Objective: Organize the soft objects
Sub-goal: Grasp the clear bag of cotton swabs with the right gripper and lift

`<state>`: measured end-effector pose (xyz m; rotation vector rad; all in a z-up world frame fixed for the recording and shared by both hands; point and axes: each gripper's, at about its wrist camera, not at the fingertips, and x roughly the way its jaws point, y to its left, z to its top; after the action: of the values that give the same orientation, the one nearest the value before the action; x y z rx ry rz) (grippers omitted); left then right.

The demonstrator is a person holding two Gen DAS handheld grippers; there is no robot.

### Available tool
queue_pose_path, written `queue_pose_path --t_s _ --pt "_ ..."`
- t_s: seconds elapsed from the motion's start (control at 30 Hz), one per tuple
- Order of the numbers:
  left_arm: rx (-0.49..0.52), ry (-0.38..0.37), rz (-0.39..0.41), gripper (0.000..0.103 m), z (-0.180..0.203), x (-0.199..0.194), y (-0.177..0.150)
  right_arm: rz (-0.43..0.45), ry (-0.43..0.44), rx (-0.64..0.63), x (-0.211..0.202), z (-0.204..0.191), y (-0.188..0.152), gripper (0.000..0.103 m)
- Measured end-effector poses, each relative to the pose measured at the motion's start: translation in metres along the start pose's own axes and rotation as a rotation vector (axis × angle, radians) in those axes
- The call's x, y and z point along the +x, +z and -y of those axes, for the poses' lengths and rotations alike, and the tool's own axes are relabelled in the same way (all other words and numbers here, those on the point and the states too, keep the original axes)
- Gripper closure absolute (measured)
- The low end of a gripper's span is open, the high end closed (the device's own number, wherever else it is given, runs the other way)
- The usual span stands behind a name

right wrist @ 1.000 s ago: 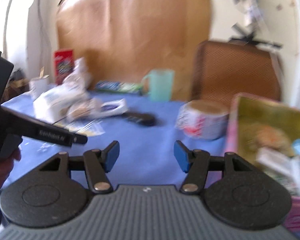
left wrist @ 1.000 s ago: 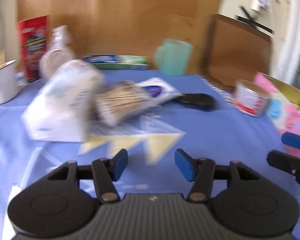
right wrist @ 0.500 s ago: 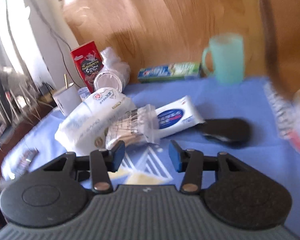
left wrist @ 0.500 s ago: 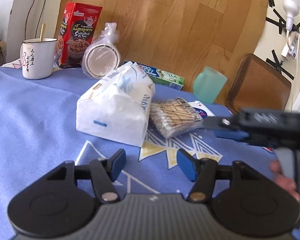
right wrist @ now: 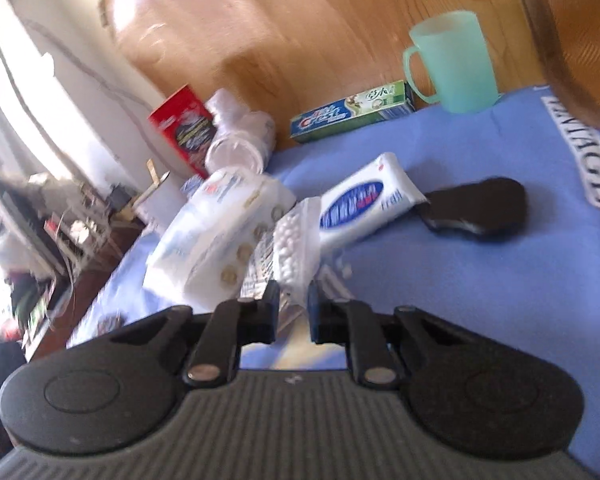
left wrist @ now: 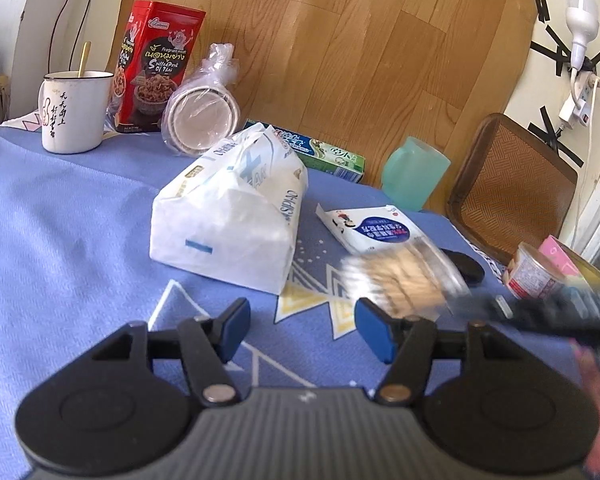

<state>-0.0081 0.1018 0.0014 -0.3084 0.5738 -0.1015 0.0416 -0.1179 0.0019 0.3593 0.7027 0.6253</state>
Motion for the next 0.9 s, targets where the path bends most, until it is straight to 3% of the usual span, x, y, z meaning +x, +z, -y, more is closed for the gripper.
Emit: queue_pose_path --t_s 0.17,0.27,0.33,0.4,0.43,0.53,0.6,0.73,0.77,0.9 --pt "0.008 -0.019 0.001 0.042 0.002 -0.002 0.000 -0.047 -0.037 -0.086 -0.055 -0.001 -0.047 0.090" --pt "0.019 -0.038 -0.023 0.039 0.006 -0.001 0.001 -0.050 -0.105 -0.174 -0.074 -0.002 -0.068 0.084" --pt "0.018 -0.076 -0.037 0.039 0.012 -0.001 0.000 -0.030 -0.161 -0.228 -0.085 -0.002 -0.076 0.076" --pt "-0.002 -0.148 -0.063 0.039 0.022 -0.002 -0.003 -0.010 -0.191 -0.268 -0.088 -0.001 -0.076 0.053" --pt "0.000 -0.177 -0.076 0.039 0.029 -0.003 -0.004 0.002 -0.206 -0.296 -0.088 -0.002 -0.076 0.051" --pt "0.067 -0.220 -0.109 0.039 0.057 -0.003 -0.009 0.012 -0.236 -0.387 -0.076 -0.007 -0.071 0.050" --pt "0.109 -0.226 -0.161 0.048 0.072 0.003 -0.013 0.004 -0.232 -0.429 -0.066 -0.010 -0.069 0.050" --pt "0.119 -0.274 -0.216 0.054 0.089 0.007 -0.023 0.011 -0.234 -0.482 -0.050 -0.013 -0.073 0.054" --pt "0.131 -0.265 -0.213 0.054 0.094 0.005 -0.024 0.018 -0.235 -0.488 -0.049 -0.016 -0.075 0.060" --pt "0.193 -0.315 -0.167 0.054 0.120 -0.009 -0.016 0.075 -0.290 -0.515 -0.060 -0.023 -0.079 0.062"
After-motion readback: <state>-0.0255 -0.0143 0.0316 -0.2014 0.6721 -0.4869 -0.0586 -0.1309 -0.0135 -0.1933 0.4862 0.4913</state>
